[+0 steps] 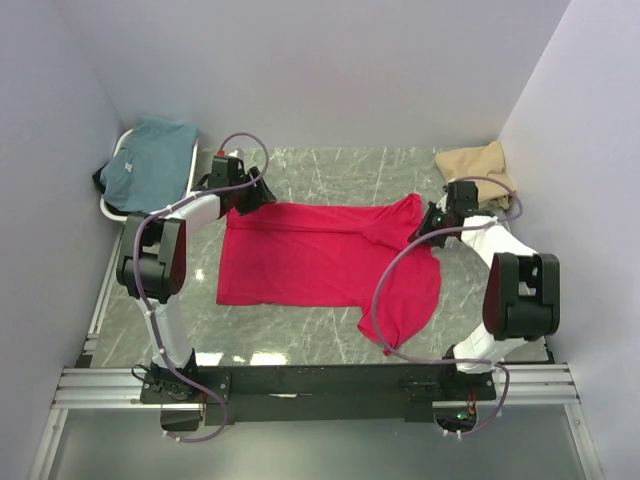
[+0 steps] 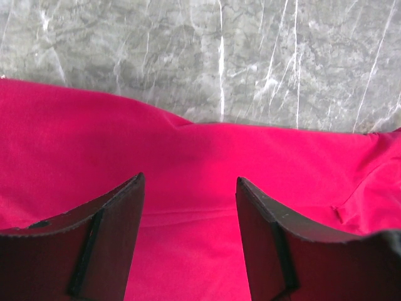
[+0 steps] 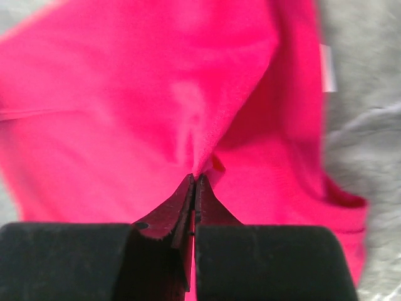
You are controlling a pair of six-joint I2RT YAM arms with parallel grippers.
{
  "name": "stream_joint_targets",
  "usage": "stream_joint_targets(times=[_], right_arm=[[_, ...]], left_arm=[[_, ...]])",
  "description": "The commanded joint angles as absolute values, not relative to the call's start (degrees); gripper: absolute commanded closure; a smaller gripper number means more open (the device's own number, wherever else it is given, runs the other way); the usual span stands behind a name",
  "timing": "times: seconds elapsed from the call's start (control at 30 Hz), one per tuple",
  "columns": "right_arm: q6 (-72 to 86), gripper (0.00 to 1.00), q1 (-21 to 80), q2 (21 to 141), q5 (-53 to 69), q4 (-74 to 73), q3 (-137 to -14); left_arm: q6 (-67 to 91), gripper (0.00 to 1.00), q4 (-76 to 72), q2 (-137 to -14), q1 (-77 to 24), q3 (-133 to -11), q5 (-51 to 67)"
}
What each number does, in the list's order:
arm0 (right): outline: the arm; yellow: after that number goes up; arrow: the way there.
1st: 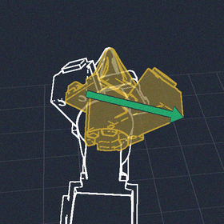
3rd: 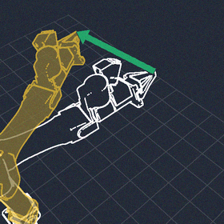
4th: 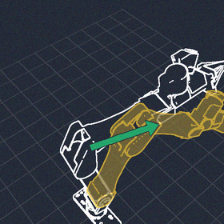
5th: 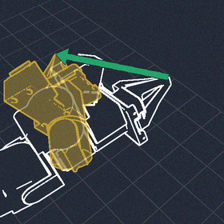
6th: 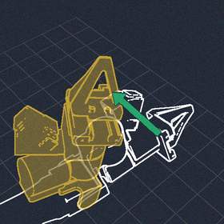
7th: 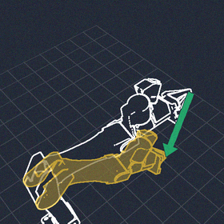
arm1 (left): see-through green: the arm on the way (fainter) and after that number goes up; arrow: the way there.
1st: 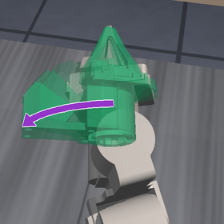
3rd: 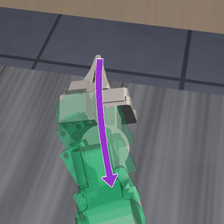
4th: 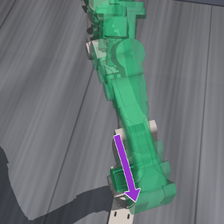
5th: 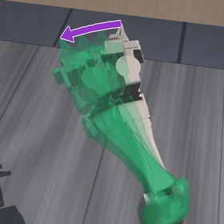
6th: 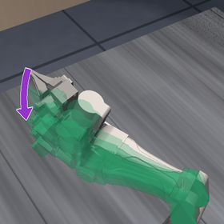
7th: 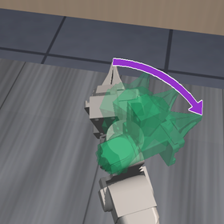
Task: Fold and stack the t-shirts
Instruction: Fold the tshirt
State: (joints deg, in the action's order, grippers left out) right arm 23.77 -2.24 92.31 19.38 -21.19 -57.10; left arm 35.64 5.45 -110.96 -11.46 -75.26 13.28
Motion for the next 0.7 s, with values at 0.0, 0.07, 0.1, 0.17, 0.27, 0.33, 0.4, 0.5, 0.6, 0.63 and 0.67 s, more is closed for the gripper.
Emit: stream_joint_targets(times=[0.0, 0.07, 0.1, 0.17, 0.27, 0.33, 0.4, 0.5, 0.6, 0.63, 0.67], right_arm=[[26.9, 1.0, -1.8, 84.1, 26.2, -18.4, -60.0], [28.0, 1.0, -1.8, 82.7, 26.3, -19.6, -61.1], [28.1, 1.0, -1.8, 82.3, 26.2, -20.7, -61.2], [28.6, 1.0, -1.8, 81.0, 26.3, -21.5, -60.9], [29.2, 1.0, -1.8, 78.8, 26.4, -21.8, -59.0], [29.0, 1.0, -1.8, 78.1, 27.0, -23.0, -58.5], [29.1, 1.0, -1.8, 76.8, 27.7, -23.3, -57.1], [29.8, 1.0, -1.8, 74.7, 28.5, -22.7, -54.7], [30.2, 1.0, -1.7, 73.6, 30.8, -23.1, -53.7], [30.2, 1.0, -1.7, 73.3, 30.8, -23.3, -53.4], [30.1, 1.0, -1.6, 72.6, 30.2, -23.8, -53.0]], left_arm=[[35.0, 0.35, 6.0, -111.9, -11.8, -78.8, 14.3], [34.8, 0.35, 6.3, -112.4, -11.8, -79.3, 14.8], [34.6, 0.35, 6.5, -112.7, -11.8, -79.6, 14.9], [34.5, 0.34, 7.0, -113.1, -11.8, -80.1, 15.6], [34.2, 0.34, 7.7, -113.8, -11.8, -80.9, 16.2], [34.0, 0.34, 7.9, -114.2, -11.8, -81.1, 16.6], [34.0, 0.34, 7.9, -114.3, -11.8, -81.2, 17.0], [33.8, 0.34, 8.3, -114.8, -11.8, -81.5, 17.2], [33.8, 0.34, 8.9, -115.5, -11.8, -82.3, 17.6], [33.8, 0.34, 9.1, -115.7, -11.8, -82.4, 17.7], [33.8, 0.34, 9.3, -115.9, -11.8, -82.7, 17.9]])
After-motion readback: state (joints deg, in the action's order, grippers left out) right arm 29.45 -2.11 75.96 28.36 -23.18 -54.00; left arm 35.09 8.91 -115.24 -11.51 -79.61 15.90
